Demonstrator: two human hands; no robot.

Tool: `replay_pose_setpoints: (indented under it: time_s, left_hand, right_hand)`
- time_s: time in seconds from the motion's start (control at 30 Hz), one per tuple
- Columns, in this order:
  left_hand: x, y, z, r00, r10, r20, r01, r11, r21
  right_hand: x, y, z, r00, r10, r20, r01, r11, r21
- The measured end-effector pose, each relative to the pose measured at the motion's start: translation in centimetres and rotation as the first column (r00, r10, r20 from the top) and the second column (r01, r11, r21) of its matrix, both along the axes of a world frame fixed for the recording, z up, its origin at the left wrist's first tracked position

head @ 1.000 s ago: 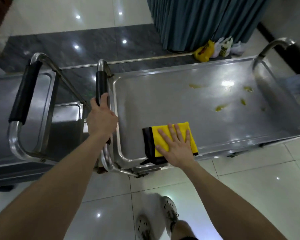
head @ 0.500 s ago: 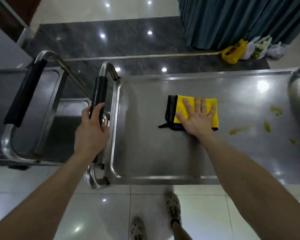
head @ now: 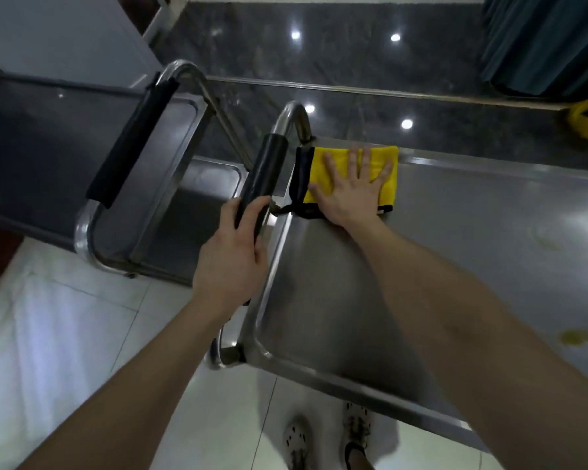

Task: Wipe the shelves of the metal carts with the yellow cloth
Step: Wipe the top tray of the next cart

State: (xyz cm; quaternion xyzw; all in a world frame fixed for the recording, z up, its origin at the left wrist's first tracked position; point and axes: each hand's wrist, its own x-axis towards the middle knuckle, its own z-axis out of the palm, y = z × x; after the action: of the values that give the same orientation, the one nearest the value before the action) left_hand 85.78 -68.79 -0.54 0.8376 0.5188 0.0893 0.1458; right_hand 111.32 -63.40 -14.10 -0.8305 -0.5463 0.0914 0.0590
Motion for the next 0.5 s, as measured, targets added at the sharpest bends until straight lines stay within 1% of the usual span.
replay_pose_setpoints:
  time_s: [0.1,0.23,0.33,0.5]
  left_hand:
    - [0.0,0.0,-0.2,1.000,-0.002,-0.027,0.003,1.000,0.026]
    - [0.1,0.1,-0.4,1.000,0.009,-0.030,-0.008,0.999,0.037]
    - [0.1,0.1,-0.4,1.000,0.004,-0.019,-0.004,1.000,0.029]
    - [0.3,-0.1,0.1,1.000,0.002,-0.017,-0.002,1.000,0.014]
  right_hand:
    - [-1.1,-0.2,-0.1,1.000,0.007,-0.014,-0.007,1.000,-0.002]
    - [-2.8,-3.3,0.0,0.999,0.049,0.001,-0.049,0.999,-0.009]
    - [-6.3,-7.4,0.0,0.998,0.069,0.002,-0.069,0.998,0.005]
    - [-13.1,-16.2,-0.8,0.992,0.126,-0.025,-0.123,0.988,0.095]
